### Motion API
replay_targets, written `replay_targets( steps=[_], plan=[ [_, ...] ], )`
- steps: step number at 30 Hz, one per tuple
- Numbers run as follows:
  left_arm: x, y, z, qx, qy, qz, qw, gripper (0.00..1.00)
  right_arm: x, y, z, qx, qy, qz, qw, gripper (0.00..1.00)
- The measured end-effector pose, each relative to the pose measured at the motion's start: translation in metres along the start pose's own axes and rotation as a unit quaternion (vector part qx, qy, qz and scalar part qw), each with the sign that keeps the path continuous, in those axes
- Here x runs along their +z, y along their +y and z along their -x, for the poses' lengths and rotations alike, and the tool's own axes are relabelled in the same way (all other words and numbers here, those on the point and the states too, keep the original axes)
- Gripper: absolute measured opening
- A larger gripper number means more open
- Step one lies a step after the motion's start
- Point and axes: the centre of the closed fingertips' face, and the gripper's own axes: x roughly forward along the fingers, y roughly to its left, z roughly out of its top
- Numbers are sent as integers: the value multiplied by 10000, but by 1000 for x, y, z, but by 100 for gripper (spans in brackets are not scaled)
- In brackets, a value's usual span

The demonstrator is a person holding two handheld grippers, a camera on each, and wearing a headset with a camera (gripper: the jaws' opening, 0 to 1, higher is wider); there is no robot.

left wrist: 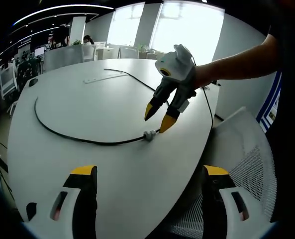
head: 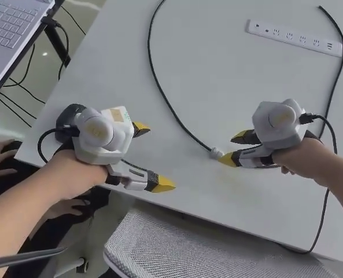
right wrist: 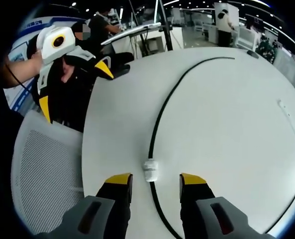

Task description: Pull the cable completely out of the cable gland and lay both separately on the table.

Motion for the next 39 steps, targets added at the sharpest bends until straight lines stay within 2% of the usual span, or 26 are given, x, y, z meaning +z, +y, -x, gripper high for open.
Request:
replay_targets(
  steps=[9, 14, 29, 39],
  plan=[
    [-8, 2, -6, -69, 70, 31, 9999, 85, -4, 6, -9, 176, 253, 129, 9994, 24],
    [-11, 3, -8, -95, 96, 69, 9999, 84, -5, 9, -12, 257, 373, 241, 9987, 21],
    [-15, 2, -10, -124, 144, 114, 9998, 83, -8, 13, -18, 409, 466, 213, 9978, 9],
    [-18, 1, -12, -160, 176, 104, 9997, 82, -8, 14, -18, 363, 478, 292, 9978, 8]
  ],
)
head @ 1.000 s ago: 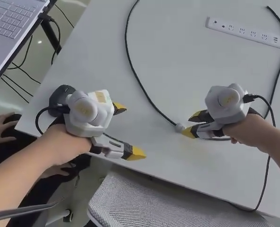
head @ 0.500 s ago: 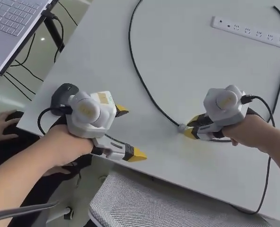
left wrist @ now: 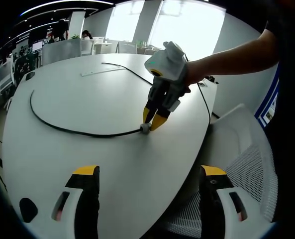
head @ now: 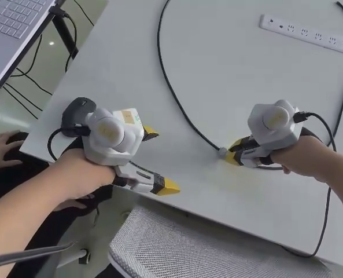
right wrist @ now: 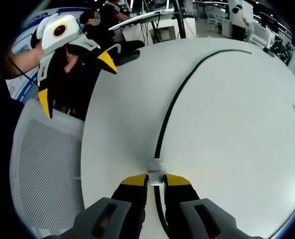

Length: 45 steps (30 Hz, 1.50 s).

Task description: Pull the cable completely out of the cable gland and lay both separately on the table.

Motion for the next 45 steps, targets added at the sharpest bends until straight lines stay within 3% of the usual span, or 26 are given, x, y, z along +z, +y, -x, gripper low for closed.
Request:
replay_targets(
  steps=[17, 30, 45],
  plan=[
    [8, -10, -4, -57, -5, -104, 9999, 83, 4, 6, 18, -31, -85, -100, 9999, 7],
    [33, -30, -5, -152, -104, -313, 9993, 83, 14, 24, 49, -34, -266, -115, 9996, 6],
    [66, -39, -13, -224, -323, -465, 9981, 84, 11, 42, 78, 11, -491, -345, 9982, 6]
  ],
)
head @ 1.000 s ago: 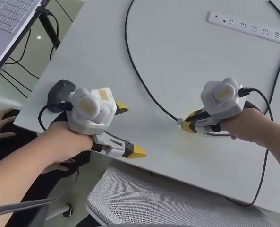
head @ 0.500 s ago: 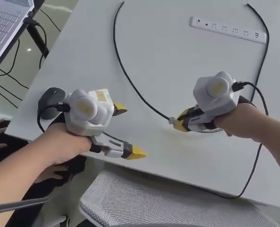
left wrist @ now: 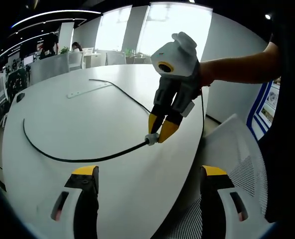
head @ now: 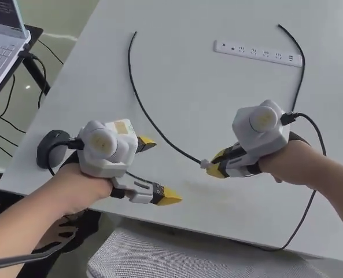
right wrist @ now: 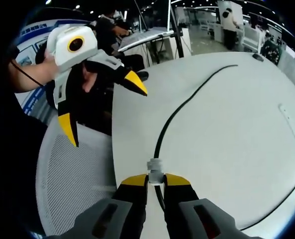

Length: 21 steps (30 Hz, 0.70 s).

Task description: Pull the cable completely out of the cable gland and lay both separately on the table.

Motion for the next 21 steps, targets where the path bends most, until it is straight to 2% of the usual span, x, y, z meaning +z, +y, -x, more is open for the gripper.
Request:
replay_targets(
  steps=[5, 12, 21],
  plan=[
    [9, -2, -5, -19, -33, -56, 10000, 85, -2, 0, 7, -3, -32, 21, 10000, 6],
    [25, -7, -13, -89, -117, -112, 9998, 84, -2, 9, 23, 64, -77, 138, 9999, 6],
    [36, -17, -23, -206, -212, -124, 9995, 84, -1, 19, 39, 130, -103, 409, 9990, 6]
  ],
)
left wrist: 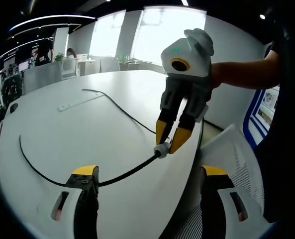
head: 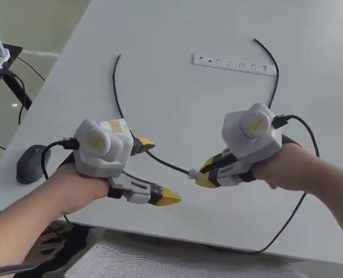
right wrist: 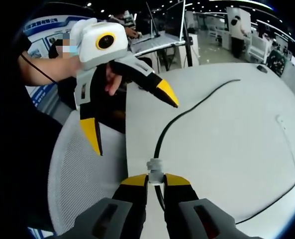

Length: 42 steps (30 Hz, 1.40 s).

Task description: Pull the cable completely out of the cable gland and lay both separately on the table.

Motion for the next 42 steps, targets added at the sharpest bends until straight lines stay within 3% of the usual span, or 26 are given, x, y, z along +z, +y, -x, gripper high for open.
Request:
replay_targets(
  steps=[8, 16, 35, 42],
  plan=[
    [9, -12, -16, -220, -67, -49, 9997, 79, -1, 8, 10, 40, 90, 440, 9990, 6],
    [15, -23, -31, -516, -78, -33, 9986, 67, -3, 13, 19, 59, 210, 805, 9965, 6],
    [23, -45, -37, -966, -313, -51, 9948, 35, -6, 20, 23, 85, 197, 1288, 9914, 6],
    [21, -50, -38, -1079, -264, -96, 9938, 30, -7, 23, 22, 88, 236, 1424, 9895, 6]
  ],
)
